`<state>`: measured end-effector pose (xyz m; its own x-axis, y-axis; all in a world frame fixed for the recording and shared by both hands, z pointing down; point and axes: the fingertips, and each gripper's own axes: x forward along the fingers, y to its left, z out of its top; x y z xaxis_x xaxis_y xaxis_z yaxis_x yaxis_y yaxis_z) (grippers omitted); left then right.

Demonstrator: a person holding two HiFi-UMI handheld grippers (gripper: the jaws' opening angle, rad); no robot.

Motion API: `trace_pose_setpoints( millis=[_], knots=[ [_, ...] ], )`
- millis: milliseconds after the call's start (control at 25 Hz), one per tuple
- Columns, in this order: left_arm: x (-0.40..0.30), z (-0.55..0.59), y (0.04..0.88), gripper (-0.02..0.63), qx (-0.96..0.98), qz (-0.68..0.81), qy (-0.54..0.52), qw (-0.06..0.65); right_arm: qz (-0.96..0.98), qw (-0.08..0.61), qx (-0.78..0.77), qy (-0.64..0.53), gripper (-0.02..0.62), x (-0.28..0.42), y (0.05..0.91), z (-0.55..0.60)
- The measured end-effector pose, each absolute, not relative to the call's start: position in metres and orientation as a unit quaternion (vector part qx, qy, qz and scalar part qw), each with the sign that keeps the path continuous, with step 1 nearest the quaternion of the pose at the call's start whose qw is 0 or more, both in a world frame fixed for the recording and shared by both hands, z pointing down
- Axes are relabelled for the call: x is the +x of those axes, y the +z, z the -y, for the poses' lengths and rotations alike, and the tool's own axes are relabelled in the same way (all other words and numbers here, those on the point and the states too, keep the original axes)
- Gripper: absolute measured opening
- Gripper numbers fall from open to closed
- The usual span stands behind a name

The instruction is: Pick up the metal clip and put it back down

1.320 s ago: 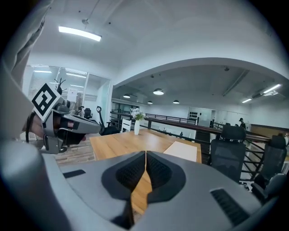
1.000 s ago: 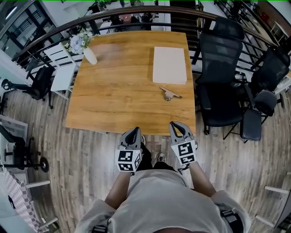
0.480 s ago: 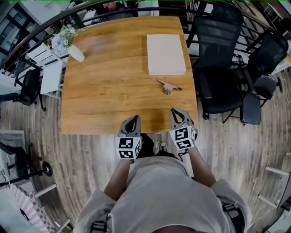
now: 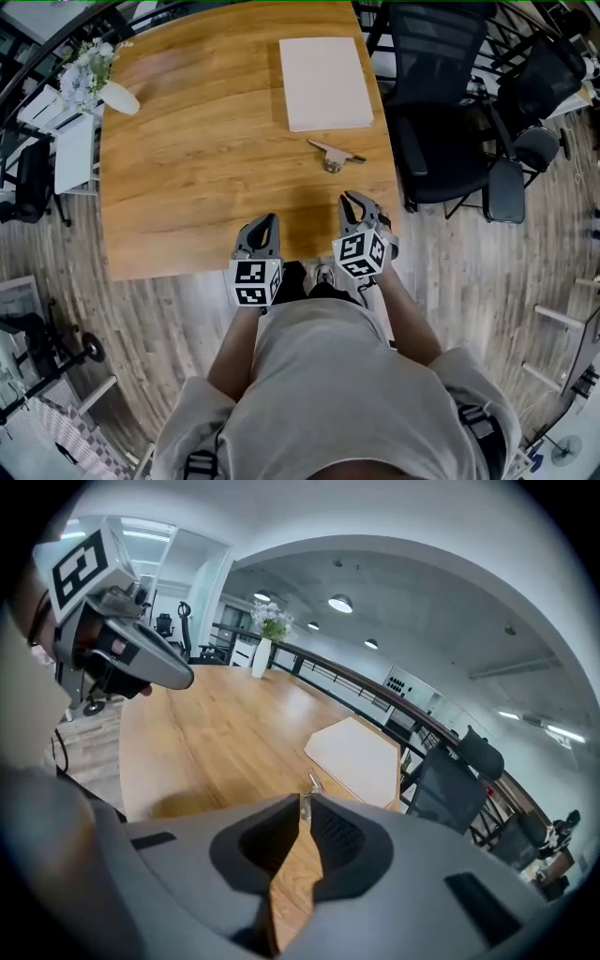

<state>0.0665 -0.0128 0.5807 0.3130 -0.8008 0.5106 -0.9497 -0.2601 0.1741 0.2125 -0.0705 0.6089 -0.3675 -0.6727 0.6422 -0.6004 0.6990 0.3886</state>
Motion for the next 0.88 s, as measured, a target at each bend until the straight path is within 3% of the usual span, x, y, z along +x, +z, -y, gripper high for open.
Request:
trace_pose_setpoints(
  millis=[280,400,880],
  knots=[
    [0.050,0.026,0.594,0.023,0.764,0.575,0.160,0.244,0.812,0.441,0.379,-0.053,0.033,0.205,0.629,0.090],
    [0.036,0.028,0.596,0.023,0.757,0.584,0.159,0.247,0.808,0.453,0.372,-0.054,0.144,0.200,0.636,0.099],
    [0.001,0.036,0.609,0.023,0.740,0.599,0.163,0.259,0.769,0.525,0.344,-0.119,0.144,0.194,0.672,0.133]
  ],
)
